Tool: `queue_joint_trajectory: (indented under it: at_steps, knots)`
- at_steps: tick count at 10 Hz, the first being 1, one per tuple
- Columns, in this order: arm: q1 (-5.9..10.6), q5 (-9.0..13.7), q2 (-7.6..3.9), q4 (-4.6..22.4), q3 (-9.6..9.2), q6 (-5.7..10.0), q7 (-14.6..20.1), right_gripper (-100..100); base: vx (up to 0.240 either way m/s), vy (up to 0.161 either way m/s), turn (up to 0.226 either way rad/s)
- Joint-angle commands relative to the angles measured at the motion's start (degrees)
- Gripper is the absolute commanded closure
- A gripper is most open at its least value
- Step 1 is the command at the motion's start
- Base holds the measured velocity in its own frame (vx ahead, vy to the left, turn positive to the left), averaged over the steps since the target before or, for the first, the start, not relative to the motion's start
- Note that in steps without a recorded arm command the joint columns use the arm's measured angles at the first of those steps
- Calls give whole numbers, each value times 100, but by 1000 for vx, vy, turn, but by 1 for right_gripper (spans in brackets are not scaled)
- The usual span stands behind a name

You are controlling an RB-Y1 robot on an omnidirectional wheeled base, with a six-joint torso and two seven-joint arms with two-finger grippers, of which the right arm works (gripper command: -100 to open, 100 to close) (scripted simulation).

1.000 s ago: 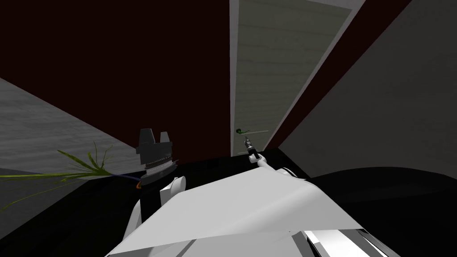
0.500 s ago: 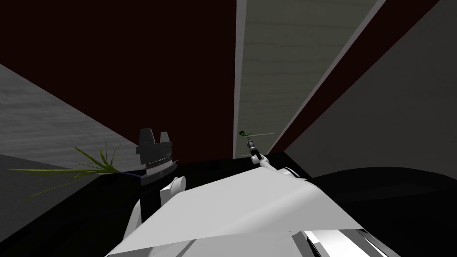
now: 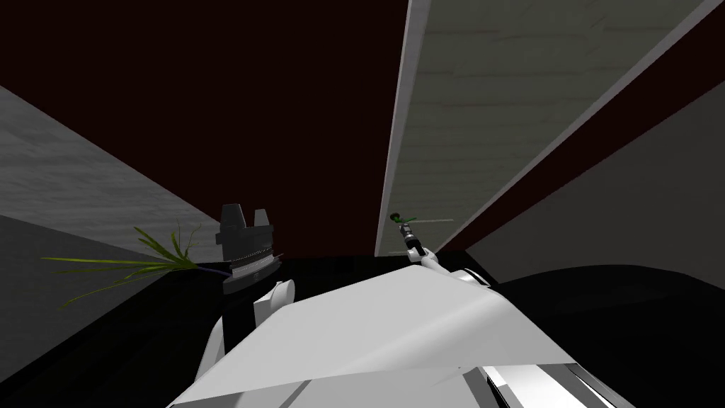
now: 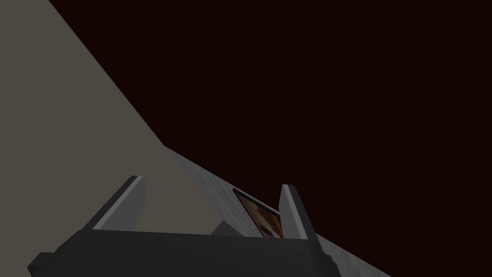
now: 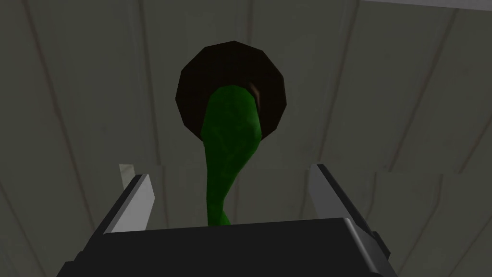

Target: Pull the door open

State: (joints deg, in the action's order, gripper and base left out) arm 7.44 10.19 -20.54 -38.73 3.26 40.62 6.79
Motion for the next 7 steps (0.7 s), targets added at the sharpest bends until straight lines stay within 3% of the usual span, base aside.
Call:
queue_joint_trajectory:
  at_steps: [1, 2, 4, 5, 7]
  knots:
    - [27, 18, -74, 159, 27, 113, 70, -100, 95, -2, 35]
    - [-28, 48, -184, 218, 73, 178, 159, -100, 139, -27, 133]
    - [47, 41, -175, 313, 60, 213, 155, -100, 86, -7, 40]
    - [47, 41, -175, 313, 60, 213, 155, 100, -5, -2, -1]
    - [47, 41, -175, 313, 60, 213, 155, 100, -14, -2, 0]
